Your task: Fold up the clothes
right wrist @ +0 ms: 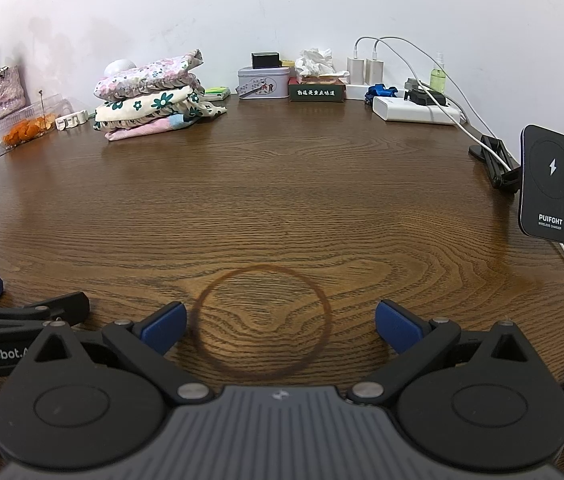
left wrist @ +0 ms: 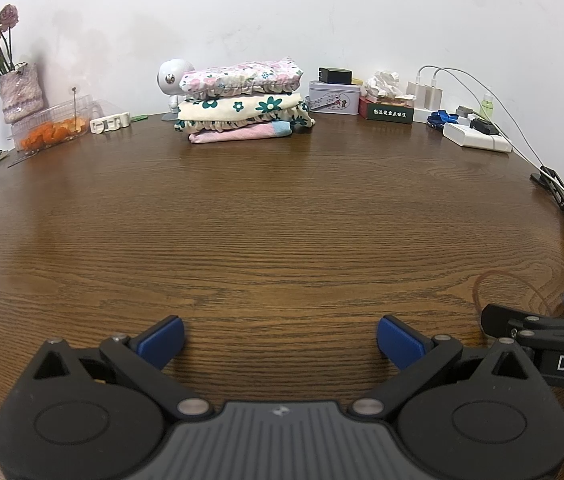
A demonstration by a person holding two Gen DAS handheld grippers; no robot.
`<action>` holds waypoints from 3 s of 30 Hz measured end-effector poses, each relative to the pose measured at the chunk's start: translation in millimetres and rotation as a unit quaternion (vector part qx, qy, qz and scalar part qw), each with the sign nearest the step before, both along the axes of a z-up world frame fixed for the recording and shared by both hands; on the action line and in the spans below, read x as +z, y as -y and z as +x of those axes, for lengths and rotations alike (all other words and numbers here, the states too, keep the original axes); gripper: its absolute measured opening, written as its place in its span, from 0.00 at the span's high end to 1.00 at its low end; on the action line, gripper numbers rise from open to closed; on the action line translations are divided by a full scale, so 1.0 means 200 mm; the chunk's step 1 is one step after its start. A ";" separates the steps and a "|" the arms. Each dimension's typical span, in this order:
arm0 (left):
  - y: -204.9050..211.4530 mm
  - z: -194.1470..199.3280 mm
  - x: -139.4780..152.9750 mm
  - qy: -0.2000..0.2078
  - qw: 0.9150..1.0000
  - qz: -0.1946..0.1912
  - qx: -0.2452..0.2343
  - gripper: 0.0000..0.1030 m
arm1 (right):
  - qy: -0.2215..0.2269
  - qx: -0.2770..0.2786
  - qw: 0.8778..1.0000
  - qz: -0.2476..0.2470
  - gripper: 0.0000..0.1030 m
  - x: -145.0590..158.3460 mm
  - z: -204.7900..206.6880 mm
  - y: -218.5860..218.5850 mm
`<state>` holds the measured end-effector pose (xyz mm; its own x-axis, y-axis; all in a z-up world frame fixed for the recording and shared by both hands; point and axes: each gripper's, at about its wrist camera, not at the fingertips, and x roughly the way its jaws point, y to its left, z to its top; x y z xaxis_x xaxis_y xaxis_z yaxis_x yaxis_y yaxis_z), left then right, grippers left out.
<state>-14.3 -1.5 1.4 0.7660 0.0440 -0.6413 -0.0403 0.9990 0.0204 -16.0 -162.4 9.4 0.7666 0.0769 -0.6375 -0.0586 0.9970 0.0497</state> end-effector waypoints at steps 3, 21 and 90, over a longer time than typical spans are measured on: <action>0.00 0.00 0.00 0.000 1.000 0.000 0.000 0.00 | 0.000 0.000 1.000 0.000 0.01 0.00 0.00 0.00; 0.00 0.00 0.00 0.000 1.000 0.000 -0.002 0.00 | 0.001 0.001 1.000 0.002 0.01 0.00 0.00 0.00; 0.00 0.01 0.00 0.000 1.000 0.000 -0.008 0.00 | 0.002 0.008 1.000 0.011 0.01 0.00 -0.01 0.01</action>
<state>-11.5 -1.8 0.5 0.7669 0.0325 -0.6409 -0.0248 0.9995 0.0210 -17.5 -164.1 10.0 0.7676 0.1031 -0.6326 -0.0749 0.9946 0.0712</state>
